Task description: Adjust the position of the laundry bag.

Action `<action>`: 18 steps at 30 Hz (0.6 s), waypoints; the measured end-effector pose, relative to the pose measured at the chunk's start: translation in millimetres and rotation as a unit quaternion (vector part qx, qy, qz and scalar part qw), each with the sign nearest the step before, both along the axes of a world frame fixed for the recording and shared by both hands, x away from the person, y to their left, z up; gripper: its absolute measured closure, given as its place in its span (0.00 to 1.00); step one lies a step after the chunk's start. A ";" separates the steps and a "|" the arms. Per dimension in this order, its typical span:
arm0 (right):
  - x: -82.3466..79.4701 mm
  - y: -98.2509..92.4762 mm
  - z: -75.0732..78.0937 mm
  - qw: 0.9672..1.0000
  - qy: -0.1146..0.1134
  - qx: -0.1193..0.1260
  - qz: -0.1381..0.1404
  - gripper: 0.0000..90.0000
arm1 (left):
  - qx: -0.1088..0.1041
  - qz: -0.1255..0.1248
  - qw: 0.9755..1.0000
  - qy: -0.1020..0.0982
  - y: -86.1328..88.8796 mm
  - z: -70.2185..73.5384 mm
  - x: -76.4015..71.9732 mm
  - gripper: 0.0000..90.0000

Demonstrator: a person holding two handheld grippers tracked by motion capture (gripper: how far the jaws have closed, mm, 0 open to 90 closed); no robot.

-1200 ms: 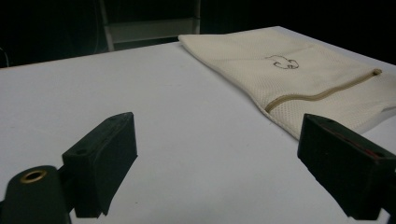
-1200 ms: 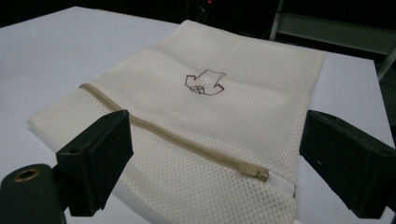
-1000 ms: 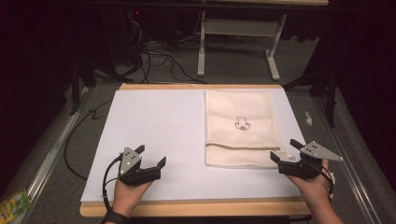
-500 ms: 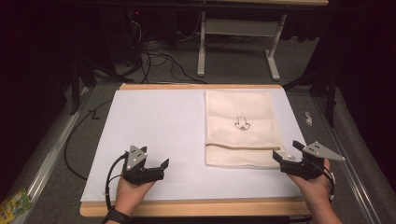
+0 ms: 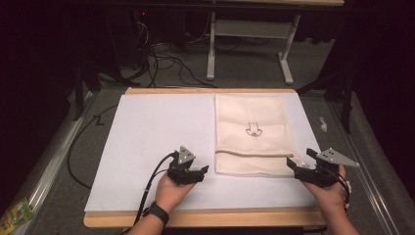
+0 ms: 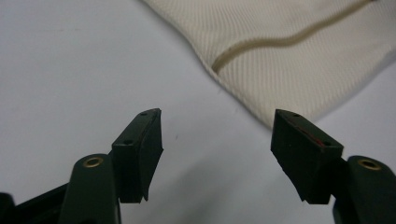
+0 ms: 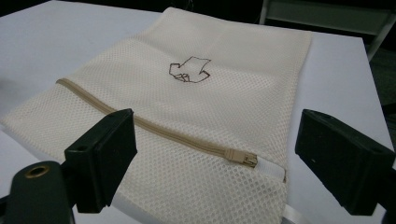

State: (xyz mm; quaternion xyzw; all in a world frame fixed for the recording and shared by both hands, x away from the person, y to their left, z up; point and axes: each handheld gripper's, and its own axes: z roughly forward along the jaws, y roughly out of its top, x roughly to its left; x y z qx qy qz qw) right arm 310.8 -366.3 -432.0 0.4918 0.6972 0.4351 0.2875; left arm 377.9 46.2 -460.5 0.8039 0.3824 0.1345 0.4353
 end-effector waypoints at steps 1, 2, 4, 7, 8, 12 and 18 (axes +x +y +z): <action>-0.6 1.3 -0.3 1.000 0.003 0.000 0.001 0.15 | -0.005 0.005 1.000 -0.003 -6.0 1.3 7.1 0.40; -0.7 2.8 -0.5 1.000 0.004 -0.001 0.003 0.15 | -0.007 0.010 1.000 -0.001 -12.9 2.5 15.0 0.41; -1.6 5.5 0.1 1.000 0.002 -0.002 0.009 0.15 | -0.009 0.017 1.000 0.006 -27.8 4.2 31.7 0.41; -2.7 7.8 0.7 1.000 -0.001 -0.008 0.015 0.16 | -0.013 0.026 0.999 0.016 -48.0 4.7 51.5 0.45; -2.7 7.8 0.7 1.000 -0.001 -0.008 0.015 0.16 | -0.013 0.026 0.999 0.016 -48.0 4.7 51.5 0.47; -0.6 5.0 -1.6 1.000 0.004 -0.004 0.017 0.17 | 0.016 0.047 0.997 0.051 -73.2 -7.5 75.7 0.56; -2.4 1.2 0.3 1.000 0.004 0.003 0.017 0.18 | 0.066 0.050 0.996 0.019 -79.9 -17.5 66.9 0.97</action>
